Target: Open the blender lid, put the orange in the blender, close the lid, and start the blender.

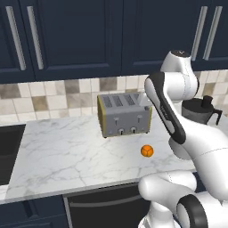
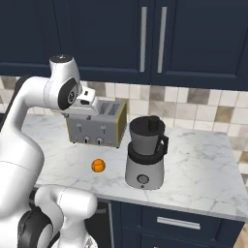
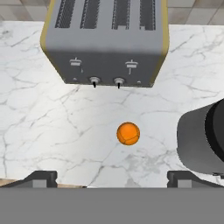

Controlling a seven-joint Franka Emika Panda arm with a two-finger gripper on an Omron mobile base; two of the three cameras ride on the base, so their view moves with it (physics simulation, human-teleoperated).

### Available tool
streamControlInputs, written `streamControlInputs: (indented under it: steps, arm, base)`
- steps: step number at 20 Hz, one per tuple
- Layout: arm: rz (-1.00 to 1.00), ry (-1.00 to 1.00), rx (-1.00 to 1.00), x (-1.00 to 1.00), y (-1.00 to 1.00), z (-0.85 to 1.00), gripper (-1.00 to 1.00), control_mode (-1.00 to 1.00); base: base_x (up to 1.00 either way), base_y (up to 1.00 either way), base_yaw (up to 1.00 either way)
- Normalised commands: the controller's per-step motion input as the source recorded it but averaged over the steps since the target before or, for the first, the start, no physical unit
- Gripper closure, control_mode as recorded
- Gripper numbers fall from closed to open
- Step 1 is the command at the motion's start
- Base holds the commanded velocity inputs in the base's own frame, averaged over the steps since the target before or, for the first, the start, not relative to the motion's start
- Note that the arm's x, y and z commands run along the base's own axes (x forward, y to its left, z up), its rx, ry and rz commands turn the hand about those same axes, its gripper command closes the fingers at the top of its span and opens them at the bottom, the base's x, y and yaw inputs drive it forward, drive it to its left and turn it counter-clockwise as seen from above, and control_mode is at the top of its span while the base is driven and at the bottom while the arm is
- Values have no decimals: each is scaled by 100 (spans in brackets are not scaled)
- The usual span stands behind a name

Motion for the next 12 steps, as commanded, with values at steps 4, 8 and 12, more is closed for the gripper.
streamControlInputs:
  steps: [4, 8, 12]
  arm:
    - [0, 0, 0, 0, 0, 0, -100, 100]
    - [0, 0, 0, 0, 0, 0, -100, 100]
    - [0, -1, 1, 1, -5, 3, -100, -100]
  base:
    - [0, 0, 0]
    - [2, 0, 0]
    - [0, 0, 0]
